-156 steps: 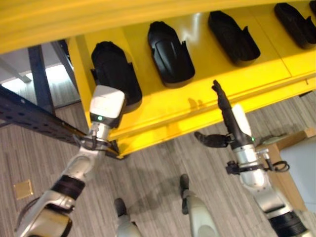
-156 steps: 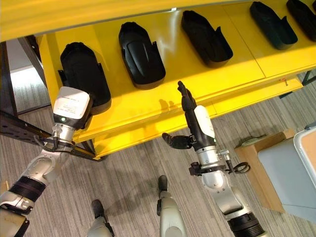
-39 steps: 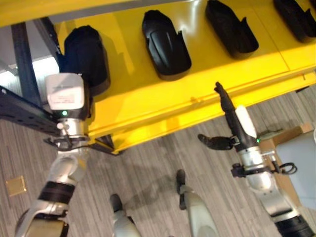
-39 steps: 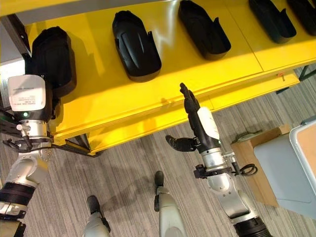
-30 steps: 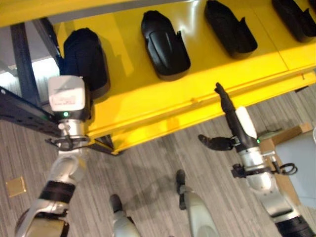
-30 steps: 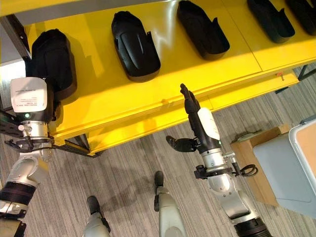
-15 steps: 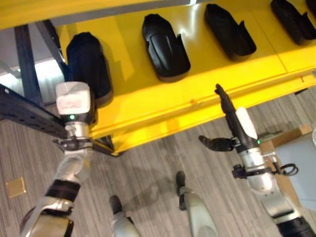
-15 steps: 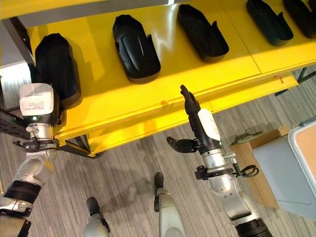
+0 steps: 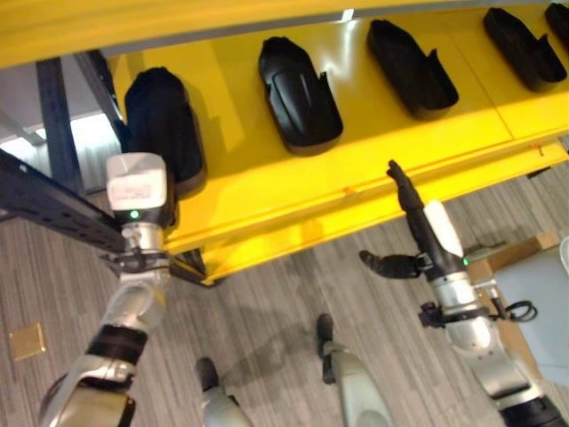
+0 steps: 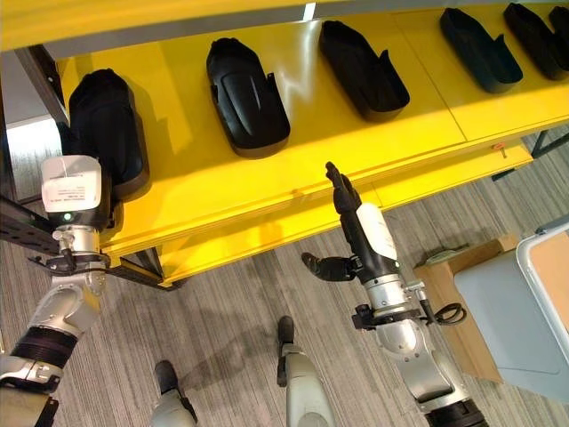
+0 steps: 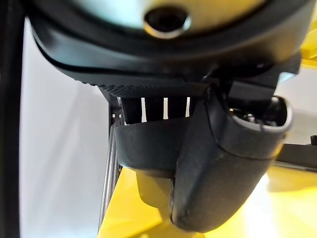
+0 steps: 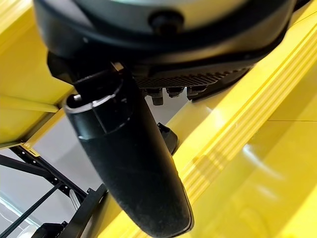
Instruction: Move parts from the plastic box to the shelf.
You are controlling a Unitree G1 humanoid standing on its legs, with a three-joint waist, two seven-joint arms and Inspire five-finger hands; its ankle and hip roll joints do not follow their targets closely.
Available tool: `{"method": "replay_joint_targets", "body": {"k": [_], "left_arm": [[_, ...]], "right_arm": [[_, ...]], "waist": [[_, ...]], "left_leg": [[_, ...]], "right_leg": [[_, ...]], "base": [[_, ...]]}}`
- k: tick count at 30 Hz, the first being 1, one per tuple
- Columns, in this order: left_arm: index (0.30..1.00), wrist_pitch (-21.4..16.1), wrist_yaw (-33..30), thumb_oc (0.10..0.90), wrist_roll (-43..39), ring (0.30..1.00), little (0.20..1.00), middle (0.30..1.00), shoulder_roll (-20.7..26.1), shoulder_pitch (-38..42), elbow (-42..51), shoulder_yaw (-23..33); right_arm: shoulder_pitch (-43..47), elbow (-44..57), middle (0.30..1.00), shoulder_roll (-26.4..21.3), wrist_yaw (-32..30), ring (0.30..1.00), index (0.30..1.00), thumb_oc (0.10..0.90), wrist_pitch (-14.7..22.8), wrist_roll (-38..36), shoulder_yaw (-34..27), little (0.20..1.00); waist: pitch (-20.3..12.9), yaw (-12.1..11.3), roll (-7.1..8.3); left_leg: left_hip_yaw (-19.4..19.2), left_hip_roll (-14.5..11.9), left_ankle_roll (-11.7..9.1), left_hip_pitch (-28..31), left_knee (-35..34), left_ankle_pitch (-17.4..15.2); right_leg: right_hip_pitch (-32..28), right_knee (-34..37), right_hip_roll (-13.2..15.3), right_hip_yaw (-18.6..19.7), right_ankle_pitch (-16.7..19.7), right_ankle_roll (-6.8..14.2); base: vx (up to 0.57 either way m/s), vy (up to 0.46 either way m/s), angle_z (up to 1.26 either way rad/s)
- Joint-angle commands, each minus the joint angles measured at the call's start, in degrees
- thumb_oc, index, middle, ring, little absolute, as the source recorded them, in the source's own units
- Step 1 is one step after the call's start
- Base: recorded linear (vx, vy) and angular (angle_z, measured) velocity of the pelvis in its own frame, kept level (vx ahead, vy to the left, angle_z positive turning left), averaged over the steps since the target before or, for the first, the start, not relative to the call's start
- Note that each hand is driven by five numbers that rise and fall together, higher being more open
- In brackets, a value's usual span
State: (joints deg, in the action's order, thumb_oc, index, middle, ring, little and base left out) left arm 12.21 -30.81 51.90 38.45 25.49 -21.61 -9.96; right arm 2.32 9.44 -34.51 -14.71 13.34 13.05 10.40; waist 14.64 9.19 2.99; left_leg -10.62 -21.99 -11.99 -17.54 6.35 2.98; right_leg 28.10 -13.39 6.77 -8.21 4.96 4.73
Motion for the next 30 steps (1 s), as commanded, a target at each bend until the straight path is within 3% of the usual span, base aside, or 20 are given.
{"method": "replay_joint_targets", "body": {"k": [1,5,7,8,9,10,12,30], "left_arm": [[0.3,0.55,-1.44,0.4,-1.72,0.3,0.3,0.3,2.66,4.14,0.23,-1.11],[0.3,0.57,-1.34,0.4,-1.72,0.3,0.3,0.3,2.52,4.55,0.24,-1.32],[0.314,0.5,-1.01,0.41,-1.85,0.314,0.314,0.314,2.34,4.98,-0.03,-1.73],[0.585,0.49,-0.95,0.604,-1.84,0.585,0.585,0.585,2.38,5.23,-0.03,-1.87],[0.907,0.47,-0.99,0.833,-1.85,0.907,0.907,0.907,2.38,5.52,-0.04,-1.96],[1.0,0.48,-0.84,0.9,-1.84,1.0,1.0,1.0,2.31,5.62,-0.05,-2.02],[1.0,0.42,-0.7,0.9,-1.93,1.0,1.0,1.0,2.3,5.83,0.17,-2.0],[1.0,-0.36,3.02,0.9,-2.45,1.0,1.0,1.0,3.49,6.07,6.77,0.72]], "right_arm": [[4.36,6.68,1.0,-0.2,-1.86,1.0,1.0,0.9,3.63,-0.98,-2.97,1.0],[4.42,6.67,1.0,-0.2,-1.86,1.0,1.0,0.9,3.57,-1.04,-2.9,1.0],[4.46,6.61,1.0,-0.18,-1.88,1.0,1.0,0.9,3.46,-1.03,-2.79,1.0],[4.47,6.61,1.0,-0.19,-1.85,1.0,1.0,0.9,3.44,-1.03,-2.75,1.0],[4.47,6.65,1.0,-0.27,-1.82,1.0,1.0,0.9,3.49,-1.07,-2.67,1.0],[4.39,6.63,1.0,-0.29,-1.76,1.0,1.0,0.9,3.44,-1.1,-2.71,1.0],[4.28,6.61,1.0,-0.29,-1.7,1.0,1.0,0.9,3.35,-1.1,-2.72,1.0],[4.2,6.33,1.0,0.29,-0.21,1.0,1.0,0.9,1.54,-1.45,-3.41,1.0]], "waist": [[-3.62,0.45,1.44],[-3.46,0.47,1.68],[-3.76,0.6,1.34],[-3.88,0.64,1.35],[-3.69,0.65,1.61],[-3.73,0.68,1.62],[-4.0,0.72,1.29],[-4.26,0.43,1.02]], "left_leg": [[0.19,2.52,3.02,-1.2,4.3,-1.68],[-0.49,2.52,3.39,-1.78,4.57,-0.61],[0.04,2.41,2.99,-1.21,4.6,-1.92],[0.01,2.44,3.02,-1.31,4.5,-1.75],[-0.6,2.49,3.4,-1.81,4.66,-0.72],[-0.6,2.48,3.4,-1.81,4.61,-0.7],[-0.06,2.37,2.98,-1.23,4.59,-1.9],[-0.47,2.39,3.47,-1.68,4.81,-0.98]], "right_leg": [[0.43,-7.14,-3.4,0.08,-7.45,-0.49],[0.79,-6.88,-3.21,-0.32,-6.39,-1.04],[0.45,-7.26,-3.49,0.27,-7.49,-0.47],[0.52,-7.1,-3.49,0.27,-7.32,-0.51],[0.88,-6.84,-3.29,-0.21,-6.33,-1.05],[0.91,-6.79,-3.3,-0.19,-6.29,-1.04],[0.58,-7.18,-3.59,0.37,-7.36,-0.5],[0.24,-6.57,-3.29,-0.19,-6.29,-1.08]], "base": [[-0.08,-0.015,-0.01],[0.02,0.003,0.0],[0.04,0.008,-0.01],[-0.08,-0.012,-0.02],[-0.08,-0.014,-0.01],[-0.08,-0.014,-0.01],[0.08,0.012,-0.01],[-0.01,-0.002,0.0]]}}
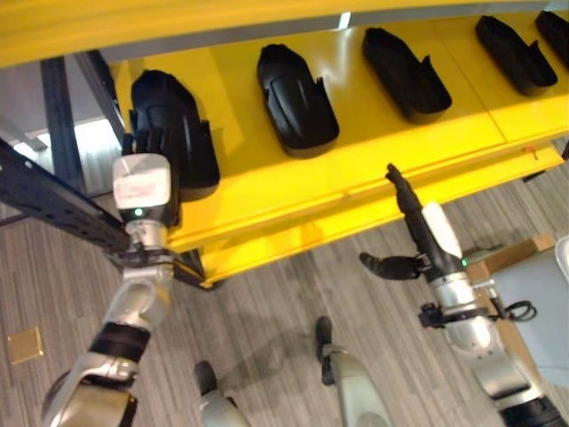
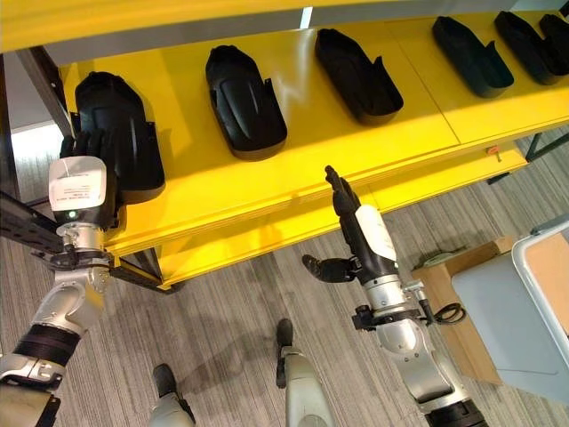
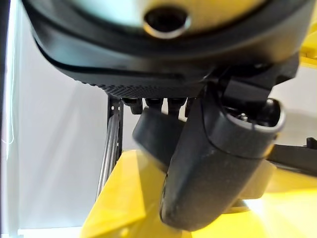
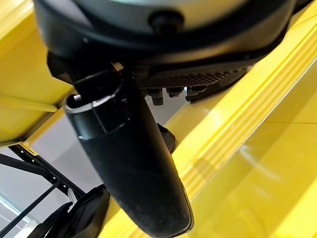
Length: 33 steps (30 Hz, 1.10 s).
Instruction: Move parts from the plastic box to the shelf.
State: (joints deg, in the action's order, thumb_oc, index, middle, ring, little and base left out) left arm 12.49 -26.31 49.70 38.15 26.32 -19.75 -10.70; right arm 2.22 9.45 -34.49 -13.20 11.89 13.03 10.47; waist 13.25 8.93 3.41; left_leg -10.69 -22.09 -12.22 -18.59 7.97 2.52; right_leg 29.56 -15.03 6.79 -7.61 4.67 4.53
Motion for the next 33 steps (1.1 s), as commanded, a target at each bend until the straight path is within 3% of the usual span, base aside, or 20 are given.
{"method": "replay_joint_targets", "body": {"k": [1,33], "left_arm": [[1.0,-0.78,-1.36,0.9,-0.15,1.0,1.0,1.0,3.96,5.37,5.37,1.56],[1.0,-4.2,4.52,0.9,-1.16,1.0,1.0,1.0,10.9,0.06,21.26,10.97]], "right_arm": [[4.35,6.31,1.0,0.32,-1.56,1.0,1.0,0.9,2.97,-1.46,-3.47,1.0],[4.65,5.85,1.0,1.36,1.6,1.0,1.0,0.9,0.6,-2.34,-5.61,1.0]], "waist": [[-2.97,0.68,0.56],[-3.4,-0.84,-0.98]], "left_leg": [[-0.37,2.53,3.72,-0.68,3.05,-0.38],[0.04,2.86,3.93,0.96,2.59,-0.39]], "right_leg": [[-1.19,-4.78,-3.3,-0.8,-5.91,-0.89],[-3.99,-3.73,-3.11,-0.84,-5.93,-0.9]], "base": [[0.0,0.0,0.0],[0.0,0.0,0.0]]}}
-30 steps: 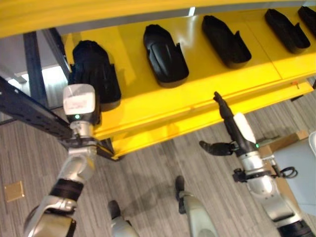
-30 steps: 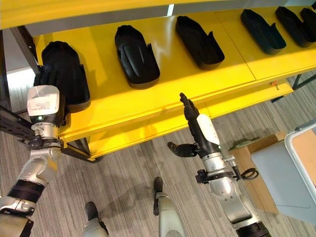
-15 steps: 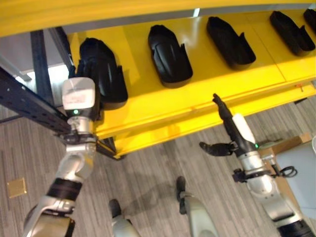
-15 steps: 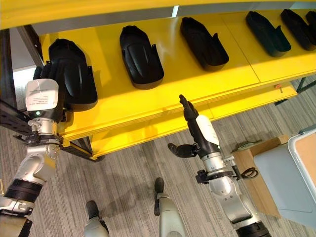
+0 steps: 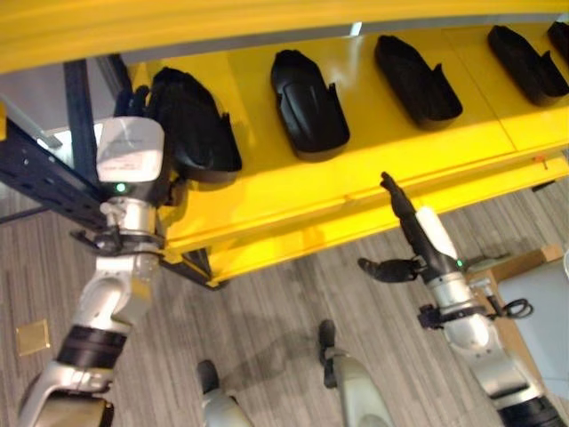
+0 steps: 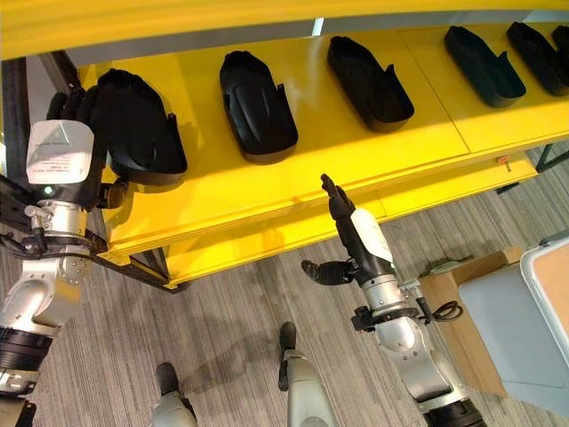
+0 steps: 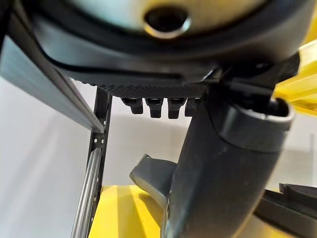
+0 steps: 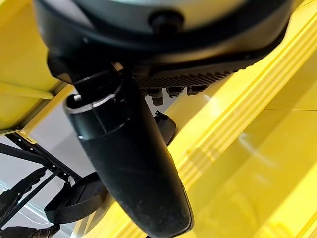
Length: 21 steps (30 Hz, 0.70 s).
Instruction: Move parts from the plastic box to the shelf.
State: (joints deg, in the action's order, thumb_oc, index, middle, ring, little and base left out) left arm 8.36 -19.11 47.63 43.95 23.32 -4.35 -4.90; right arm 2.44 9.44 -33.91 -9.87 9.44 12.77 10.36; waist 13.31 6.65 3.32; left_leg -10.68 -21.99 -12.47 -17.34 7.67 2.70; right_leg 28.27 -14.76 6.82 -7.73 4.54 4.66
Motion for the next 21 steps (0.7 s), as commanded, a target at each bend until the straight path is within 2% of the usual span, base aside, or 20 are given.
{"method": "replay_joint_targets", "body": {"k": [1,14,21], "left_arm": [[1.0,-0.12,-2.53,0.9,1.01,1.0,1.0,1.0,5.49,2.75,6.15,5.56],[1.0,-2.32,-1.58,0.9,-0.79,1.0,1.0,1.0,8.69,-5.03,11.5,12.57],[1.0,-3.49,-1.19,0.9,-3.08,1.0,1.0,1.0,8.35,-8.05,13.58,14.68]], "right_arm": [[4.32,5.91,1.0,0.81,-1.64,1.0,1.0,0.9,2.98,-2.1,-5.77,1.0],[3.31,6.12,1.0,0.84,-0.65,1.0,1.0,0.9,2.91,-2.65,-7.56,1.0],[3.21,6.41,1.0,1.08,-0.42,1.0,1.0,0.9,2.86,-2.89,-7.76,1.0]], "waist": [[-3.46,1.39,-0.92],[-3.36,0.49,-1.65],[-3.16,0.13,-1.83]], "left_leg": [[0.08,2.75,4.2,-0.28,2.91,-0.54],[0.44,2.98,4.3,-0.09,2.9,-0.36],[0.43,3.11,4.34,0.35,2.73,-0.2]], "right_leg": [[-2.79,-4.02,-3.14,-0.71,-5.8,-1.04],[-3.44,-3.86,-2.96,-1.05,-5.97,-1.05],[-4.09,-3.71,-2.87,-1.06,-5.92,-1.0]], "base": [[0.0,0.0,0.0],[0.0,0.0,0.0],[0.0,0.0,0.0]]}}
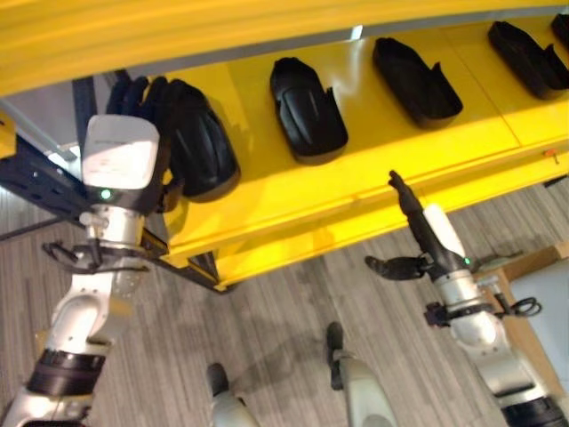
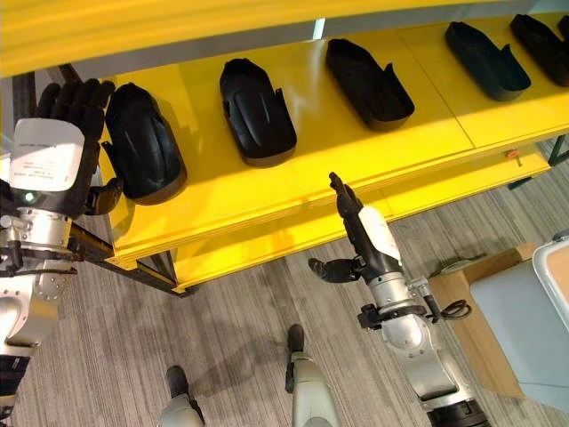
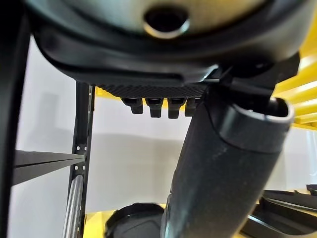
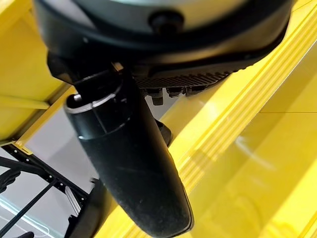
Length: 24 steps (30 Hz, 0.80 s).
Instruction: Move parts from the plastic box to the shelf.
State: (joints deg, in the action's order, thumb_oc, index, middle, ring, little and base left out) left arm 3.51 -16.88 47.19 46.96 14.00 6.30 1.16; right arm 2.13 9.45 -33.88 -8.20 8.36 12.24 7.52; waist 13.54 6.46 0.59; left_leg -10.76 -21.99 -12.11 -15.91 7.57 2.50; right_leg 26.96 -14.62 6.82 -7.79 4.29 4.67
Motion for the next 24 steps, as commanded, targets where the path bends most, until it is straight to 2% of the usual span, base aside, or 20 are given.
{"method": "replay_joint_targets", "body": {"k": [1,4,6,9,15,19,24], "left_arm": [[1.0,1.36,-3.38,0.9,-2.66,1.0,1.0,1.0,5.31,1.16,3.02,8.71],[1.0,-0.58,-3.72,0.9,-7.35,1.0,1.0,1.0,2.97,0.07,5.01,8.8],[1.0,-0.6,-3.7,0.9,-7.41,1.0,1.0,1.0,2.93,-0.04,5.08,8.89],[1.0,-3.98,-4.52,0.9,-15.53,1.0,1.0,1.0,-1.51,-1.72,7.88,8.48],[1.0,-8.61,-4.6,0.9,-25.77,1.0,1.0,1.0,-7.1,-3.86,13.19,6.45],[1.0,-10.27,-4.6,0.9,-29.7,1.0,1.0,1.0,-9.41,-3.89,15.38,4.25],[1.0,-12.3,-3.72,0.9,-35.99,1.0,1.0,1.0,-13.1,-4.26,16.86,-1.82]], "right_arm": [[3.52,6.42,1.0,1.03,-2.09,1.0,1.0,0.9,3.93,-2.35,-4.9,1.0],[3.44,6.39,1.0,1.27,-2.21,1.0,1.0,0.9,3.89,-2.48,-5.06,1.0],[3.42,6.4,1.0,1.22,-2.21,1.0,1.0,0.9,3.89,-2.49,-5.05,1.0],[3.35,6.59,1.0,1.67,-2.79,1.0,1.0,0.9,4.24,-3.44,-5.06,1.0],[2.7,7.7,1.0,1.59,-3.46,1.0,1.0,0.9,5.23,-4.62,-4.76,1.0],[2.5,8.26,1.0,1.36,-4.1,1.0,1.0,0.9,5.85,-4.86,-4.27,1.0],[1.79,9.35,1.0,0.72,-5.28,1.0,1.0,0.9,6.78,-4.83,-3.36,1.0]], "waist": [[-3.38,0.35,0.88],[-3.39,0.2,0.97],[-3.4,0.21,0.92],[-3.44,0.24,1.02],[-3.42,0.45,1.18],[-3.17,0.62,1.35],[-2.8,0.91,1.68]], "left_leg": [[0.52,3.11,3.98,-1.06,2.83,0.01],[0.63,3.15,4.01,-0.84,2.72,0.08],[0.61,3.14,4.01,-0.81,2.7,0.09],[0.46,3.17,4.04,-0.32,2.38,0.24],[0.16,3.36,4.12,0.75,1.49,0.68],[0.14,3.35,4.13,1.08,1.2,0.97],[0.01,3.47,4.28,1.46,0.6,1.42]], "right_leg": [[-2.81,-3.85,-2.86,-1.0,-5.66,-1.01],[-3.06,-3.76,-2.78,-1.14,-5.67,-1.01],[-3.08,-3.75,-2.78,-1.14,-5.67,-1.01],[-3.47,-3.61,-2.78,-1.08,-5.58,-1.05],[-4.34,-3.17,-2.74,-1.05,-5.4,-1.04],[-4.77,-2.85,-2.72,-0.98,-5.2,-0.98],[-4.97,-2.56,-2.7,-0.99,-4.97,-0.79]], "base": [[0.0,0.0,0.0],[0.0,0.0,0.0],[0.0,0.0,0.0],[0.0,0.0,0.0],[0.0,0.0,0.0],[0.0,0.0,0.0],[0.0,0.0,0.0]]}}
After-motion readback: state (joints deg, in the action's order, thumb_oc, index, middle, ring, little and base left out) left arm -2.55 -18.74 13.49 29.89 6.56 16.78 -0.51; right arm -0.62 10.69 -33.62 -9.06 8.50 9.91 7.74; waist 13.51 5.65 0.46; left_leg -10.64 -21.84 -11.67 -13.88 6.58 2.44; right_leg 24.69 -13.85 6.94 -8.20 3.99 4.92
